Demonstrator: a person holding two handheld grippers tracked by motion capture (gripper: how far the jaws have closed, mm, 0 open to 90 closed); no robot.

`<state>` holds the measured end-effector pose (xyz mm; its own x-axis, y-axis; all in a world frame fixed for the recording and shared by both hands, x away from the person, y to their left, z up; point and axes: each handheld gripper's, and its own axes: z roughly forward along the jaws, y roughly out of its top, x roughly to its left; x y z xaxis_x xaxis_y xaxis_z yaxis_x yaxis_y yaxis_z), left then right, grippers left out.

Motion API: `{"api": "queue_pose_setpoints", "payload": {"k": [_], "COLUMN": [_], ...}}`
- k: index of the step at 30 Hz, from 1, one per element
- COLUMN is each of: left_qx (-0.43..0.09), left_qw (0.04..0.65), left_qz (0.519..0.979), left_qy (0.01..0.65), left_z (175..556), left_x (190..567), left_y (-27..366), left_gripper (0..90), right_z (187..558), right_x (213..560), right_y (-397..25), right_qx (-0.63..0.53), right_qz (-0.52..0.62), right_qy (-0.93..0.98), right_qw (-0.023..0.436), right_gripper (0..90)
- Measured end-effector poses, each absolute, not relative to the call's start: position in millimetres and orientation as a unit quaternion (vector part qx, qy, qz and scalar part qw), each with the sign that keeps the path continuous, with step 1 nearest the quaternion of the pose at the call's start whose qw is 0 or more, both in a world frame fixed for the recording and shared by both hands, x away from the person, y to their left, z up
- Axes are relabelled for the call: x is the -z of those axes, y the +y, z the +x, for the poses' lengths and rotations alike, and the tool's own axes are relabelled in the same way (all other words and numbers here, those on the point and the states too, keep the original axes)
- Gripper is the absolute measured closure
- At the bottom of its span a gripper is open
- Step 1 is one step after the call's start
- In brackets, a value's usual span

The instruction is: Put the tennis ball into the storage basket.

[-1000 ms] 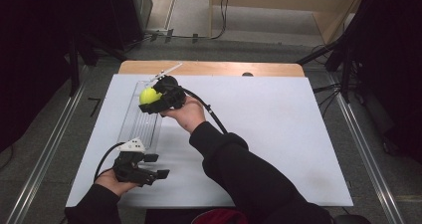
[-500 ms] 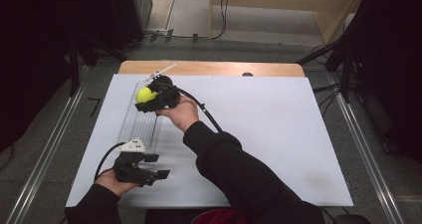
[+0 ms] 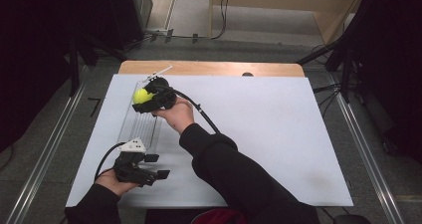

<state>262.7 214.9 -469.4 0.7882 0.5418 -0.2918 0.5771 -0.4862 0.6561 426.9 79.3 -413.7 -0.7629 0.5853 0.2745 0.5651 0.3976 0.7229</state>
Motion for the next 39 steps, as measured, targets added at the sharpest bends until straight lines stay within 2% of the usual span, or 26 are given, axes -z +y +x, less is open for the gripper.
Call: {"api": "queue_pose_setpoints", "payload": {"k": [39], "left_qx": [0.025], "left_qw": [0.387], "left_qz": [0.863], "left_qy": [0.324], "left_z": [262.3], "left_x": [468.8], "left_y": [214.8], "left_gripper": [23.0], "right_z": [423.0], "right_x": [447.3], "right_y": [97.2], "right_qx": [-0.401], "right_qz": [0.343], "right_qy": [0.849], "right_qw": [-0.001], "right_gripper": [23.3]}}
